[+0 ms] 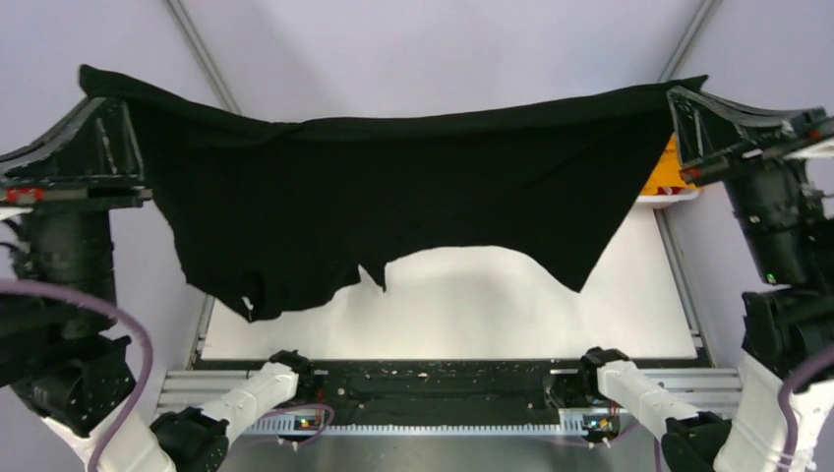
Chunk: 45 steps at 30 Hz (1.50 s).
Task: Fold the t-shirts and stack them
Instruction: Flatten out the tshirt
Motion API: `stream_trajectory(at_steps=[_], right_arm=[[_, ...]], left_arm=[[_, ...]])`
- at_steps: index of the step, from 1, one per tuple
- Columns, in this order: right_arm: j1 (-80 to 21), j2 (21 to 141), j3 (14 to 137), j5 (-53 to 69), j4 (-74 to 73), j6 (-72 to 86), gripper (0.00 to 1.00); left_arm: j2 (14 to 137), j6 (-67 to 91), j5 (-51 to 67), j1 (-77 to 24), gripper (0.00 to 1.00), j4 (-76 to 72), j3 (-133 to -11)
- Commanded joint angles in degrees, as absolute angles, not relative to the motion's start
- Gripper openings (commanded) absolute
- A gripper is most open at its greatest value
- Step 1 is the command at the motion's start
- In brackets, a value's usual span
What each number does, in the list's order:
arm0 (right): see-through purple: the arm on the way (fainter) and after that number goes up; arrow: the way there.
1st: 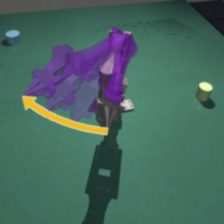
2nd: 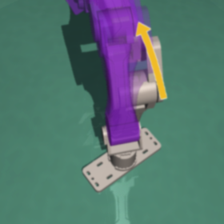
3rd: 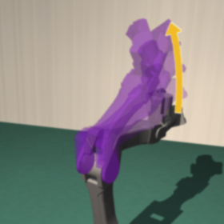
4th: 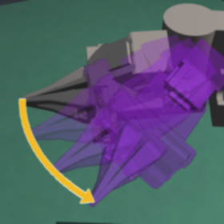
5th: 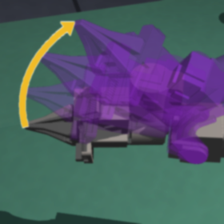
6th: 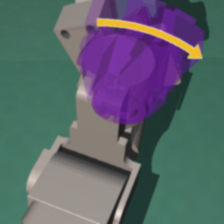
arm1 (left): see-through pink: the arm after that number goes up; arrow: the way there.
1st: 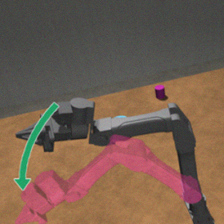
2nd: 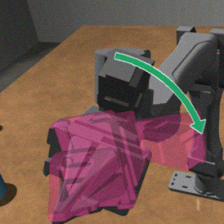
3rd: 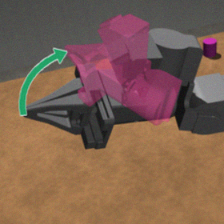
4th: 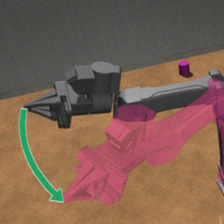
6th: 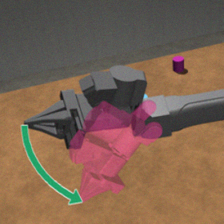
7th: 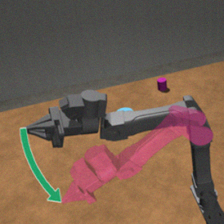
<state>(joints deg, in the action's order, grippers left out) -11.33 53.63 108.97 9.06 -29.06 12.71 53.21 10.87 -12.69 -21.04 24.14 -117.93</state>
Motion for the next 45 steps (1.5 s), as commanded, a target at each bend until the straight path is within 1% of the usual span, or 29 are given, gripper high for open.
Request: stream_trajectory(at_steps=[1, 6, 12, 16, 19, 21, 25, 26, 28, 30, 35, 39, 43, 45], right_arm=[[-10.9, 52.8, 111.4, 9.6, -29.5, 11.1, 0.00], [-10.9, 53.9, 110.4, 5.8, -29.8, 11.0, 0.00], [-11.0, 59.9, 105.4, -4.3, -27.5, 10.9, 0.00], [-10.9, 64.3, 96.2, -11.9, -24.2, 12.4, 0.00], [-11.0, 67.7, 87.5, -21.3, -20.6, 15.5, 0.00], [-10.9, 71.5, 82.9, -24.2, -18.9, 17.0, 0.00], [-10.9, 82.6, 79.9, -20.8, -15.6, 17.3, 0.00], [-10.9, 85.8, 80.2, -20.3, -14.7, 17.3, 0.00], [-10.3, 93.1, 81.9, -19.3, -14.2, 17.7, 0.00], [-9.6, 100.5, 85.5, -18.5, -14.2, 18.4, 0.00], [-8.3, 115.4, 95.1, -15.9, -14.4, 18.4, 0.00], [-8.2, 122.9, 101.8, -17.7, -13.2, 17.4, 0.03], [-8.2, 127.7, 107.2, -20.5, -11.7, 15.7, 0.07], [-8.2, 129.2, 109.2, -22.4, -11.5, 15.6, 0.11]], left_arm=[[56.4, 7.8, -7.4, -20.8, 0.00, 20.6, -122.8], [62.1, 4.3, -13.0, -20.8, 0.00, 17.6, -125.4], [74.5, -2.1, -24.6, -20.8, 0.00, 15.1, -126.2], [84.0, -5.9, -27.7, -20.4, 0.00, 14.3, -122.2], [91.6, -4.4, -26.0, -17.3, 0.00, 14.4, -117.5], [97.1, -1.2, -24.0, -14.5, 0.00, 15.5, -115.6], [110.3, 2.3, -14.9, -10.2, 0.00, 15.8, -115.2], [113.4, 2.8, -12.8, -9.6, 0.00, 16.0, -115.9], [119.7, 3.4, -10.1, -9.2, 0.09, 14.9, -117.2], [125.6, 4.2, -9.6, -9.2, 0.12, 14.4, -119.2], [137.5, 7.2, -9.1, -9.1, 0.14, 14.6, -128.3], [140.8, 9.9, -10.6, -9.1, 0.25, 6.7, -128.9], [144.6, 13.0, -11.6, -9.1, 0.31, 1.0, -132.5], [146.2, 14.8, -11.4, -9.1, 0.41, -2.3, -133.9]])
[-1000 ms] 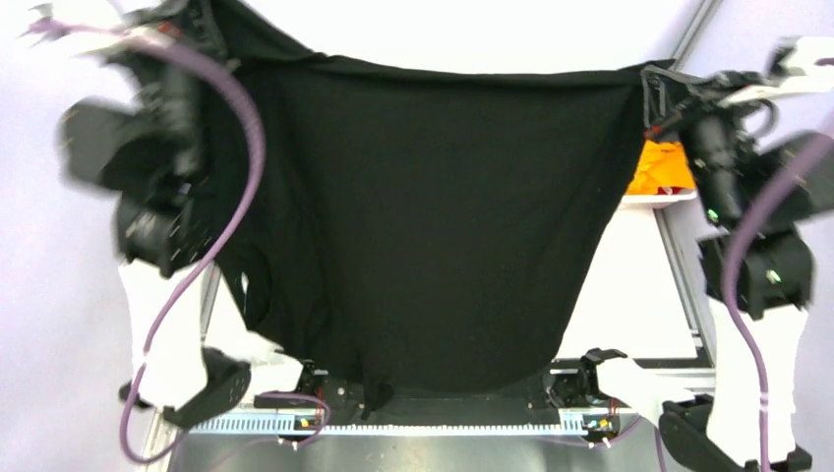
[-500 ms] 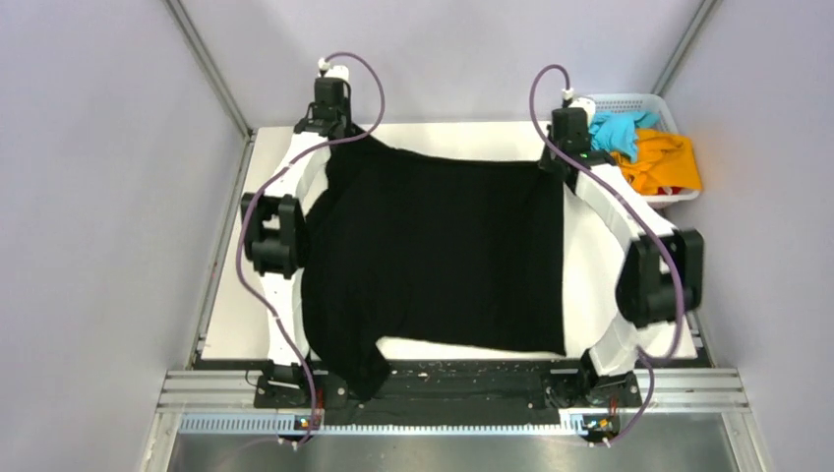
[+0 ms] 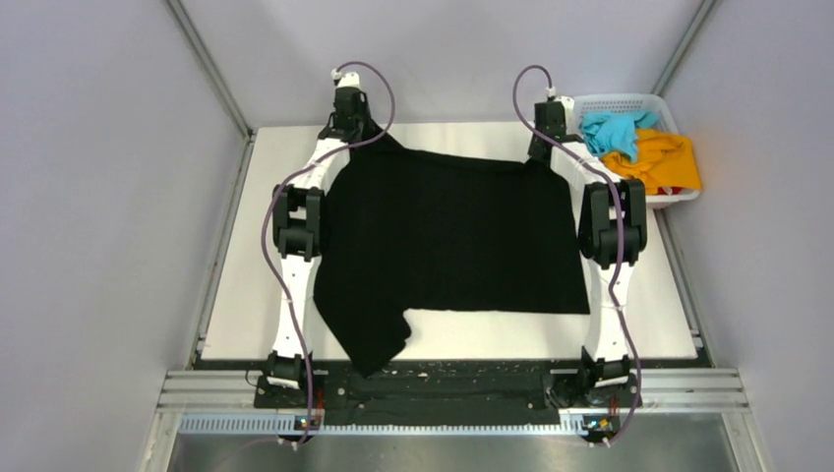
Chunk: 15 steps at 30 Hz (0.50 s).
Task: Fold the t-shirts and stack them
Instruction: Flatten out the tshirt
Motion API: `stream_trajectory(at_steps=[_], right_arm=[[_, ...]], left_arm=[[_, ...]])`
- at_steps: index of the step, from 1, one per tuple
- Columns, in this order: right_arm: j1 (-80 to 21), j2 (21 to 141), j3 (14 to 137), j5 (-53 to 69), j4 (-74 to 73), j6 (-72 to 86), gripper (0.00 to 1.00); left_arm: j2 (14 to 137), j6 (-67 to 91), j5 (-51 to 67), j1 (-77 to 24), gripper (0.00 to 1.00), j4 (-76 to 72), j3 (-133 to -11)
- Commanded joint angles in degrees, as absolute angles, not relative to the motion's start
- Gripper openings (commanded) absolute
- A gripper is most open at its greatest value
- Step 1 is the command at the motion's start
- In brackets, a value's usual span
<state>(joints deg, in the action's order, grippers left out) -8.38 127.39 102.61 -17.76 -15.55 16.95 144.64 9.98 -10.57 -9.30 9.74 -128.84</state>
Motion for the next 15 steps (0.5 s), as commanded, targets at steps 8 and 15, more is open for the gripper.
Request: stream_trajectory(at_steps=[8, 15], right_arm=[[-8.1, 131.4, 116.1, -23.6, -13.5, 17.3, 0.62], [-8.9, 122.4, 108.7, -16.1, -17.3, 16.3, 0.99]], left_arm=[[149.7, 21.1, -10.7, -9.0, 0.99, -5.4, -140.1], [136.9, 24.1, -6.8, -9.0, 0.99, 8.7, -133.3]])
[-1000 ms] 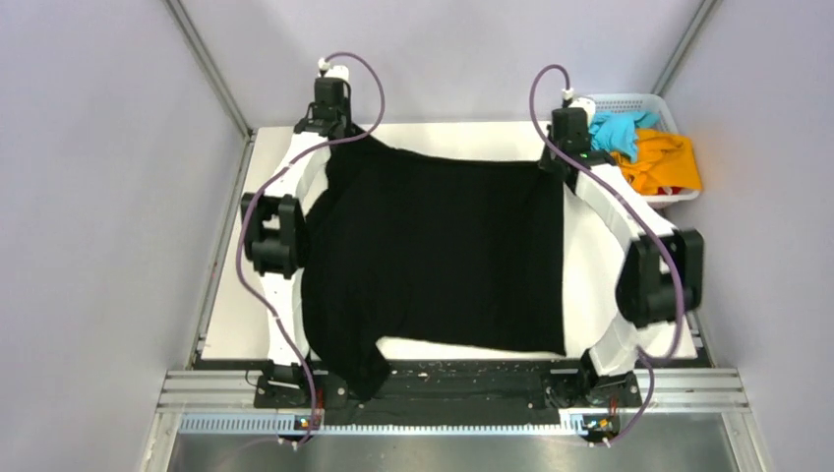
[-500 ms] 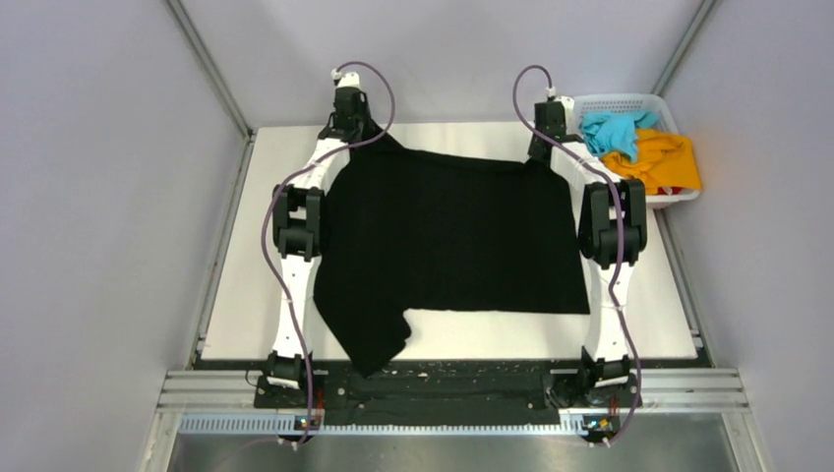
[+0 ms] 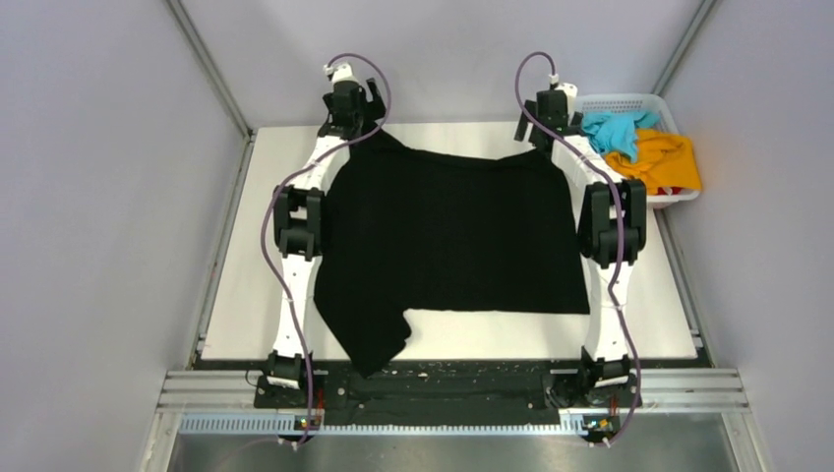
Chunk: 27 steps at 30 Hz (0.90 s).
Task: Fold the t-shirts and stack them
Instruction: Flatten out the tshirt
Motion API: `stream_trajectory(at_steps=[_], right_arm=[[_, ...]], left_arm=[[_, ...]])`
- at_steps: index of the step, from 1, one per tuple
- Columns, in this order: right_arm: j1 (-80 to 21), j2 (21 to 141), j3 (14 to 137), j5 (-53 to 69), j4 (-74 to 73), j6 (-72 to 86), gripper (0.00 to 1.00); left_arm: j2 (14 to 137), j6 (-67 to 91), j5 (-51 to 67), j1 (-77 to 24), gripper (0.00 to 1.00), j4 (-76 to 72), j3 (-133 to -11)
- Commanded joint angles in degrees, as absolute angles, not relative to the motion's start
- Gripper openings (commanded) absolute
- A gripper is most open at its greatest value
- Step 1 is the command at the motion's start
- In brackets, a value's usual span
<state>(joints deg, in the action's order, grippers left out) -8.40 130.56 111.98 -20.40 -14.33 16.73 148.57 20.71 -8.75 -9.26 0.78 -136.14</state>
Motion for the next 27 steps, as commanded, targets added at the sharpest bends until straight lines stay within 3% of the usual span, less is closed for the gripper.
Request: stream_trajectory(at_steps=[1, 7, 12, 21, 27], right_arm=[[-9.3, 120.4, 106.2, -15.4, -17.8, 16.1, 0.99], [-12.8, 106.3, 84.3, -10.6, -16.7, 19.0, 0.99], [-13.7, 99.6, 68.9, -5.4, -11.3, 23.5, 0.99], [-15.7, 95.2, 56.4, -4.8, -9.8, 27.3, 0.99], [-16.1, 92.2, 48.3, -5.7, -11.7, 30.5, 0.99]], left_arm=[[133.9, 24.8, -6.6, -9.0, 0.99, 11.0, -130.7], [113.5, 29.5, 1.6, -9.1, 0.99, 17.1, -102.0], [104.1, 33.0, 4.6, -9.3, 0.99, 18.3, -82.9], [103.3, 35.5, 9.3, -9.4, 0.99, 21.3, -68.4], [102.7, 38.8, 6.1, -9.3, 0.99, 24.2, -61.6]])
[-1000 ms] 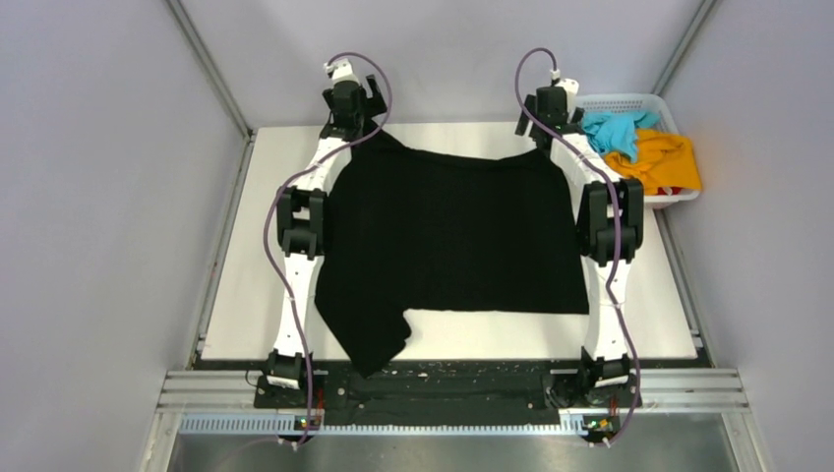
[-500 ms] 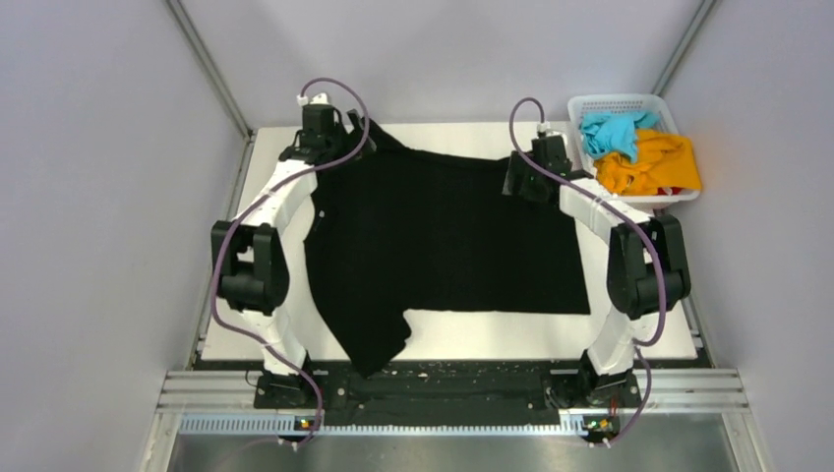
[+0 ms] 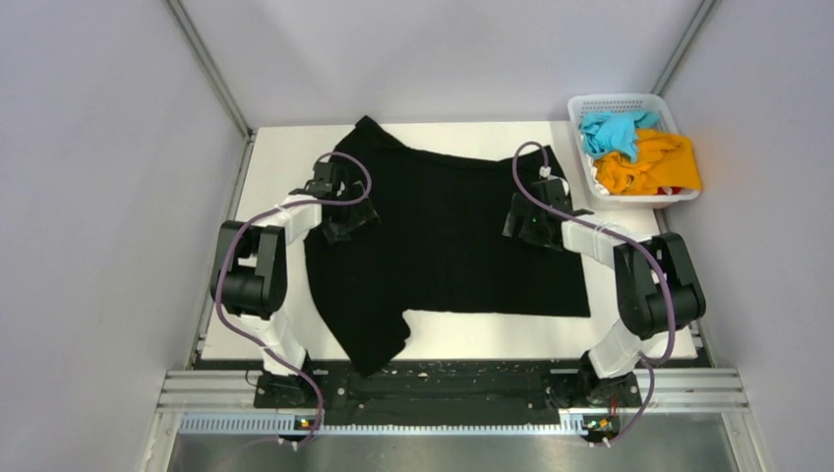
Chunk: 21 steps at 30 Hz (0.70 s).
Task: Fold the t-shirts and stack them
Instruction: Flatten out the tshirt
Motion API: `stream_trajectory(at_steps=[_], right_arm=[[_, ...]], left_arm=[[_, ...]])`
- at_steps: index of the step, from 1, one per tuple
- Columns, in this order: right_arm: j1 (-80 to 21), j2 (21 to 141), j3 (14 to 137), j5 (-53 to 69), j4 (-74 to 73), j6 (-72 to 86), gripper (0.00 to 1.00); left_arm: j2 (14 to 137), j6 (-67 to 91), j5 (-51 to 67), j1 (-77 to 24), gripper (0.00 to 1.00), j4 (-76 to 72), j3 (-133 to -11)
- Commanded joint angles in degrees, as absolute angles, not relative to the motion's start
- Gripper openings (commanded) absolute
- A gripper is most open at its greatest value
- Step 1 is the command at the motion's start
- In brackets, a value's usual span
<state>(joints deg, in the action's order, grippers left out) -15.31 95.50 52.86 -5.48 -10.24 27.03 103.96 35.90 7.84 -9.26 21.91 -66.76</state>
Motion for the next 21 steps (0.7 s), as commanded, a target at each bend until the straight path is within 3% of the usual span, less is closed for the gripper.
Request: stream_trajectory(at_steps=[1, 12, 21], right_arm=[[-16.3, 91.3, 47.0, -6.0, -12.4, 30.8, 0.99], [-17.6, 78.6, 39.0, -1.1, -20.2, 32.9, 0.98], [-17.7, 77.7, 48.7, -3.2, -15.3, 30.1, 0.99]], left_arm=[[101.6, 39.2, 5.8, -9.3, 0.99, 25.0, -59.7], [90.2, 42.6, -5.8, -9.2, 0.99, 38.9, -52.8], [92.1, 38.4, 2.7, -9.2, 0.99, 31.9, -68.2]])
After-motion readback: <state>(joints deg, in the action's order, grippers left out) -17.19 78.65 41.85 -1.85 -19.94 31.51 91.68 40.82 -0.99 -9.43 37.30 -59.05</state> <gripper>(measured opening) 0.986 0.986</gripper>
